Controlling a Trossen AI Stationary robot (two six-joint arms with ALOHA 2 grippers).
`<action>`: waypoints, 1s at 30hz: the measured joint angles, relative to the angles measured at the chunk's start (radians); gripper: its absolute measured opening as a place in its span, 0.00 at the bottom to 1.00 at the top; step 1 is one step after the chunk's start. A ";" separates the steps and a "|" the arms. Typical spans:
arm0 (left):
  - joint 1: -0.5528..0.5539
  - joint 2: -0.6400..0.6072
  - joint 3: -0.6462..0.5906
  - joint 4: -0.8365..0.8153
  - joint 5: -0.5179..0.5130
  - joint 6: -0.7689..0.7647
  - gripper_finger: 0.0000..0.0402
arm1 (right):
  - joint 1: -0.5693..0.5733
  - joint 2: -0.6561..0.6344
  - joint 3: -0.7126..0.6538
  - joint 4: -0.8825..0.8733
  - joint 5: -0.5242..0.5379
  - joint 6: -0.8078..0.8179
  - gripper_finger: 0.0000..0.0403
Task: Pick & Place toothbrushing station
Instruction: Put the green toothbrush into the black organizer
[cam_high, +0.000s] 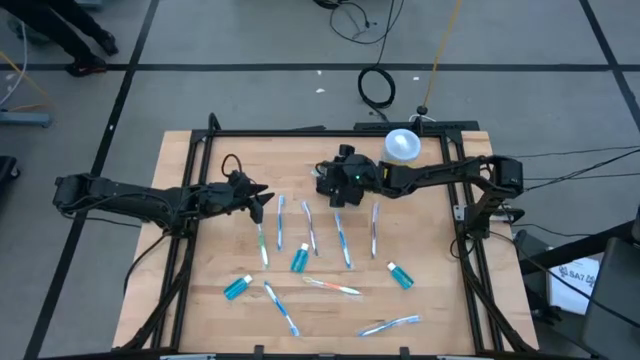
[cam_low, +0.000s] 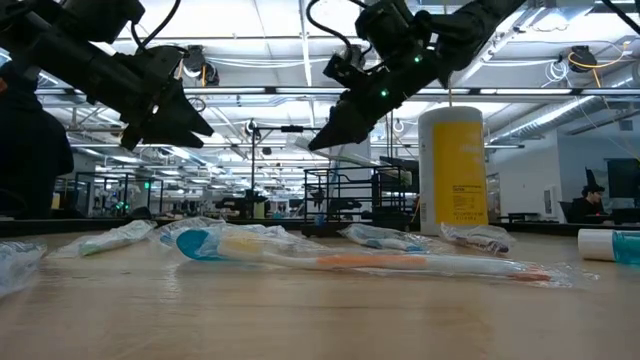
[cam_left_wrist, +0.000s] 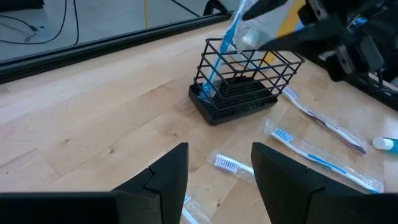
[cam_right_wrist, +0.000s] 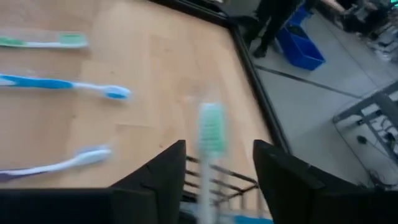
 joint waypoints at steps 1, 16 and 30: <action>0.000 0.000 0.000 0.000 0.000 0.000 0.45 | -0.008 0.000 0.000 -0.005 -0.004 -0.001 0.39; 0.000 0.000 0.000 0.000 0.000 -0.001 0.45 | -0.033 0.000 0.000 -0.026 -0.002 0.009 0.02; 0.000 0.000 0.000 -0.009 0.018 -0.007 0.45 | 0.005 -0.185 -0.105 0.164 0.133 0.194 0.00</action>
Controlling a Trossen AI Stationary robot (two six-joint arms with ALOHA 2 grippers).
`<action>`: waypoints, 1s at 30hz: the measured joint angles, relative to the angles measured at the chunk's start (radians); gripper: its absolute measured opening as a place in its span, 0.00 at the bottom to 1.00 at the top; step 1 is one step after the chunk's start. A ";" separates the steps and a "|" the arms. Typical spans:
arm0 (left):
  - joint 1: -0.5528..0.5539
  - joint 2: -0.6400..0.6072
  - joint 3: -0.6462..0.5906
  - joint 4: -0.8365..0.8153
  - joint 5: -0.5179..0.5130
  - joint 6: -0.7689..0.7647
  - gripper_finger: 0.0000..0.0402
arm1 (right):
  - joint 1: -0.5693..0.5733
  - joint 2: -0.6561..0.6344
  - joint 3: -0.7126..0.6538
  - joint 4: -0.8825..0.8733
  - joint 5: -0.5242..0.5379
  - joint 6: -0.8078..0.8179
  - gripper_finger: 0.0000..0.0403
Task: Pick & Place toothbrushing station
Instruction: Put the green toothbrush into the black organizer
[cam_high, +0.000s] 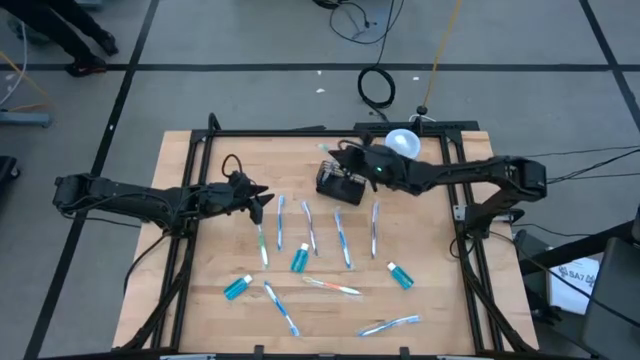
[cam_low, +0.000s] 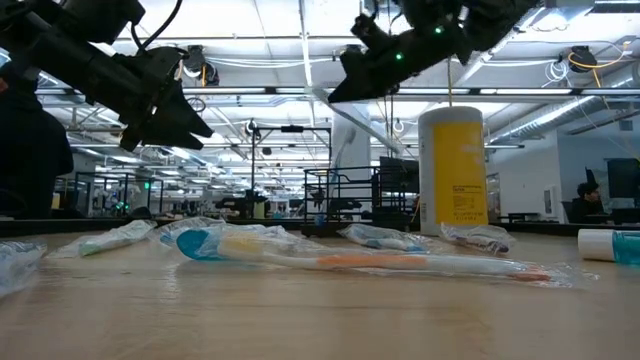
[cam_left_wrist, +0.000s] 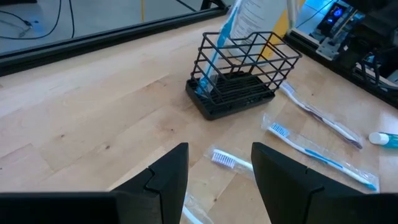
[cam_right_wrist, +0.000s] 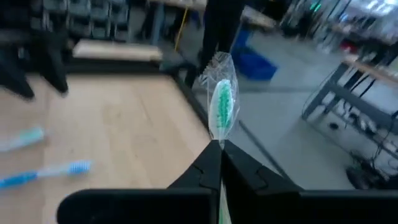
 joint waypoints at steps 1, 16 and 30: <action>0.000 0.000 0.000 0.000 0.002 0.000 0.45 | 0.007 -0.013 -0.046 0.070 0.009 0.000 0.00; 0.000 0.000 0.000 0.018 -0.010 -0.003 0.45 | 0.096 0.032 -0.439 1.053 0.177 -0.135 0.00; 0.000 0.000 0.000 0.015 -0.010 0.007 0.45 | 0.066 0.174 -0.378 1.147 0.178 -0.153 0.00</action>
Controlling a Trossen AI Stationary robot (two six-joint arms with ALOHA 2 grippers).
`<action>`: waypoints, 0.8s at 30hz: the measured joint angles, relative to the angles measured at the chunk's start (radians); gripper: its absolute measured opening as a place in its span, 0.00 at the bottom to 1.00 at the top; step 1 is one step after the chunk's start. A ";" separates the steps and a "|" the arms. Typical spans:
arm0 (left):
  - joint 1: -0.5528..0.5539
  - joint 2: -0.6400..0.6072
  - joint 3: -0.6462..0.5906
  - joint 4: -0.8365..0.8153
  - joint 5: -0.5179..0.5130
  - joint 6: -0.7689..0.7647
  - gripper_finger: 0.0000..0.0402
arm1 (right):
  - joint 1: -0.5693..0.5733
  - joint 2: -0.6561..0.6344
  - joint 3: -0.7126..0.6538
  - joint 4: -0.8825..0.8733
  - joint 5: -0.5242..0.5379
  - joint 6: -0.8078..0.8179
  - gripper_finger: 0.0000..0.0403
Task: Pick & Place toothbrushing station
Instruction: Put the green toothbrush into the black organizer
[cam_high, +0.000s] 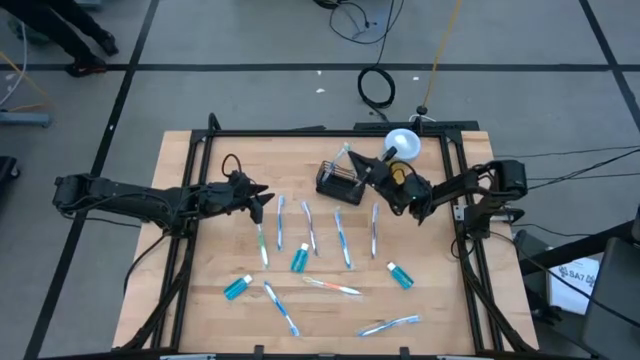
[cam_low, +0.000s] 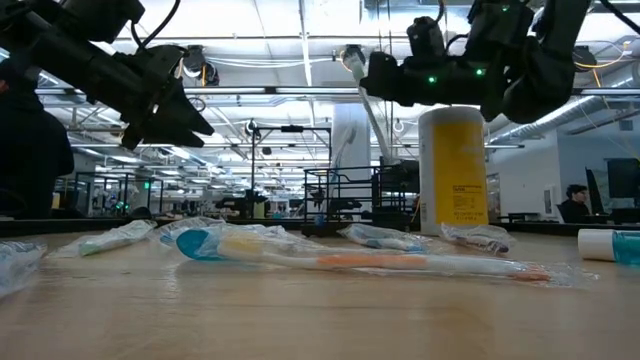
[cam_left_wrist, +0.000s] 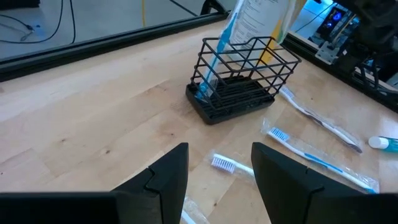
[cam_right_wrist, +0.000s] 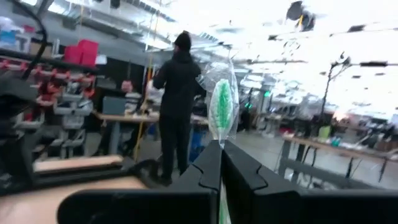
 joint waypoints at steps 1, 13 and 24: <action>0.000 0.000 0.000 0.001 0.000 0.000 0.45 | -0.003 0.007 0.004 0.000 0.005 -0.006 0.00; 0.000 0.000 0.000 -0.006 0.000 0.020 0.45 | -0.004 0.102 0.018 0.004 0.108 0.025 0.00; 0.000 0.000 0.000 -0.006 0.001 0.019 0.45 | 0.051 0.102 0.018 -0.024 0.270 -0.022 0.00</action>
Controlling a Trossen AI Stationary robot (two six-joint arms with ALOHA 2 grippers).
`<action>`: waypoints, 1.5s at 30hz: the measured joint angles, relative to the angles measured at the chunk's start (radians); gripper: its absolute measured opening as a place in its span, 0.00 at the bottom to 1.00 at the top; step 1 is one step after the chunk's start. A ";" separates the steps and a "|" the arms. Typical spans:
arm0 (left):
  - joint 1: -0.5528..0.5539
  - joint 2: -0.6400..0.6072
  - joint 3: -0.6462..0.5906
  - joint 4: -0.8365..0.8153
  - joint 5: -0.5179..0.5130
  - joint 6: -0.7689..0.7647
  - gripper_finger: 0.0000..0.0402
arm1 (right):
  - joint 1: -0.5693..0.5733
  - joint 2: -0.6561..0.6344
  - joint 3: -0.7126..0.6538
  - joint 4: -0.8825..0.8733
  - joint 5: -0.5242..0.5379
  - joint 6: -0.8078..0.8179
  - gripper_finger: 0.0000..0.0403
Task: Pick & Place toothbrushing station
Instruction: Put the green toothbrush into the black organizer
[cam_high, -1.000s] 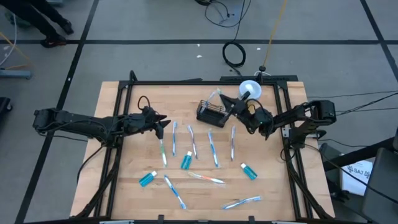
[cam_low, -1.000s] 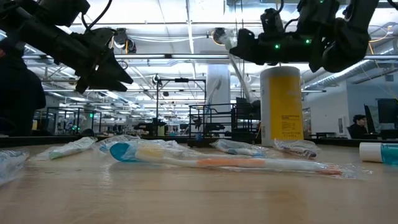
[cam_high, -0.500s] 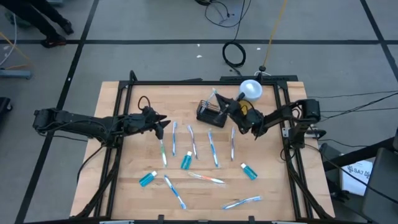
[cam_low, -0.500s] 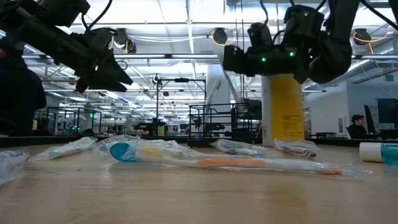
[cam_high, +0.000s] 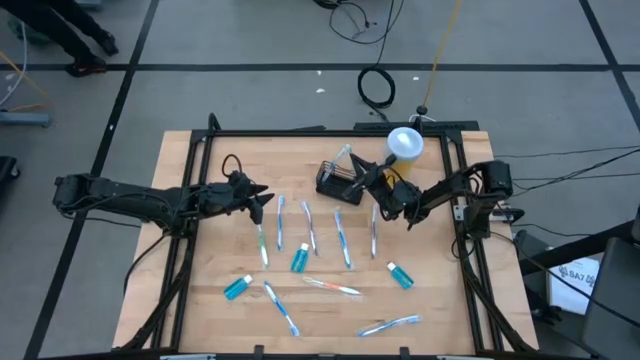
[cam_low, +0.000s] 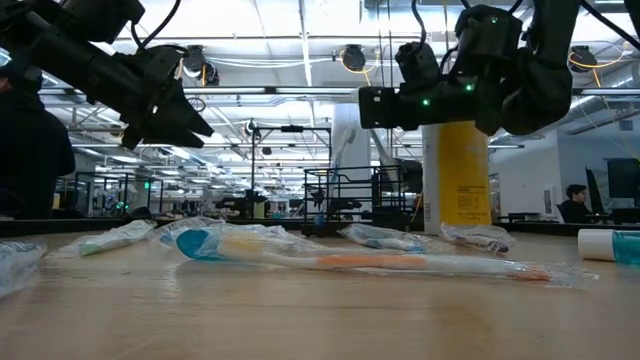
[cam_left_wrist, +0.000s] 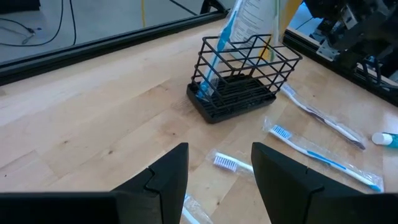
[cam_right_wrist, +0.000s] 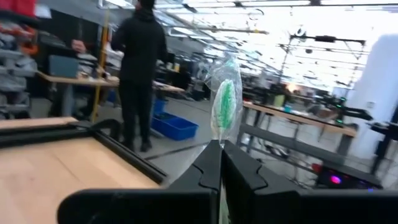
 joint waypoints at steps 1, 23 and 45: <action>0.000 0.000 0.000 0.000 0.000 0.000 0.45 | 0.008 0.000 0.000 0.000 0.019 -0.003 0.00; 0.000 0.000 0.000 0.000 0.000 -0.002 0.45 | 0.068 -0.001 0.000 -0.011 0.176 -0.094 0.00; 0.000 0.000 0.000 0.000 0.001 -0.002 0.45 | 0.058 0.000 -0.001 -0.268 0.178 0.100 0.00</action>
